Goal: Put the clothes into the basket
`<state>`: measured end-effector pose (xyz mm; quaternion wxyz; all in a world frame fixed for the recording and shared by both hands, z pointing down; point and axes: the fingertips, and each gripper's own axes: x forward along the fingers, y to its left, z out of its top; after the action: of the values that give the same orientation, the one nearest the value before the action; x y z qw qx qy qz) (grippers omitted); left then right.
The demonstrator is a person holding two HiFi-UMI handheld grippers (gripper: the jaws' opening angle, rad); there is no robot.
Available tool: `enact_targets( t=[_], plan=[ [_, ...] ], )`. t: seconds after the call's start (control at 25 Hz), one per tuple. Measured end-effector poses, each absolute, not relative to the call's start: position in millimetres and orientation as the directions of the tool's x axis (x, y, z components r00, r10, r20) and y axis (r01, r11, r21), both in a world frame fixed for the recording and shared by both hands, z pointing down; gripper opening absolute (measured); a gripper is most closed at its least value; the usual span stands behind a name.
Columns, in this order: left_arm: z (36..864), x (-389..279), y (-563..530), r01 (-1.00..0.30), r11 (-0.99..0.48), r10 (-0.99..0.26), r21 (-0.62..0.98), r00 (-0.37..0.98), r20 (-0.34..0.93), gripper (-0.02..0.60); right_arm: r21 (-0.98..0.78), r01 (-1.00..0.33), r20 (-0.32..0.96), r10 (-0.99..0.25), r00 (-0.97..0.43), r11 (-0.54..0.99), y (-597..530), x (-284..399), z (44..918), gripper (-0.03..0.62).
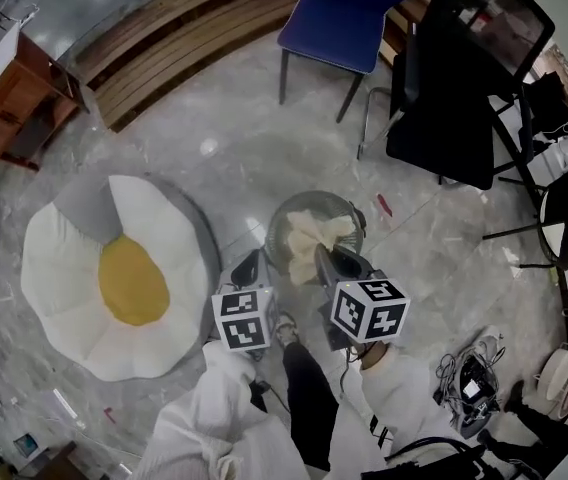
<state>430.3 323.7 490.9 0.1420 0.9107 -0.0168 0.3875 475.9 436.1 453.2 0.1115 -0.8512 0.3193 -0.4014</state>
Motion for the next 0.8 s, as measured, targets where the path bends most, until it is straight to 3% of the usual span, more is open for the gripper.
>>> enact_targets(
  t=[0.64,0.68,0.72,0.8],
  plan=[
    [627,447,347,-0.124,-0.96,0.119,0.25,0.627,0.77,-0.002,-0.444,-0.28,0.729,-0.525,0.439,-0.851,463,499,639,0.032],
    [629,447,346,-0.131,-0.96,0.115,0.249,0.626,0.772,-0.002,-0.449,-0.26,0.735,-0.519,0.436,-0.855,466,499,644,0.062],
    [631,447,345,-0.135,-0.959,0.112,0.248,0.624,0.774,-0.002,-0.455,-0.239,0.739,-0.513,0.436,-0.858,468,500,648,0.132],
    [635,445,343,-0.136,-0.96,0.111,0.245,0.617,0.779,-0.002,-0.465,-0.208,0.74,-0.507,0.441,-0.861,472,499,651,0.15]
  ],
)
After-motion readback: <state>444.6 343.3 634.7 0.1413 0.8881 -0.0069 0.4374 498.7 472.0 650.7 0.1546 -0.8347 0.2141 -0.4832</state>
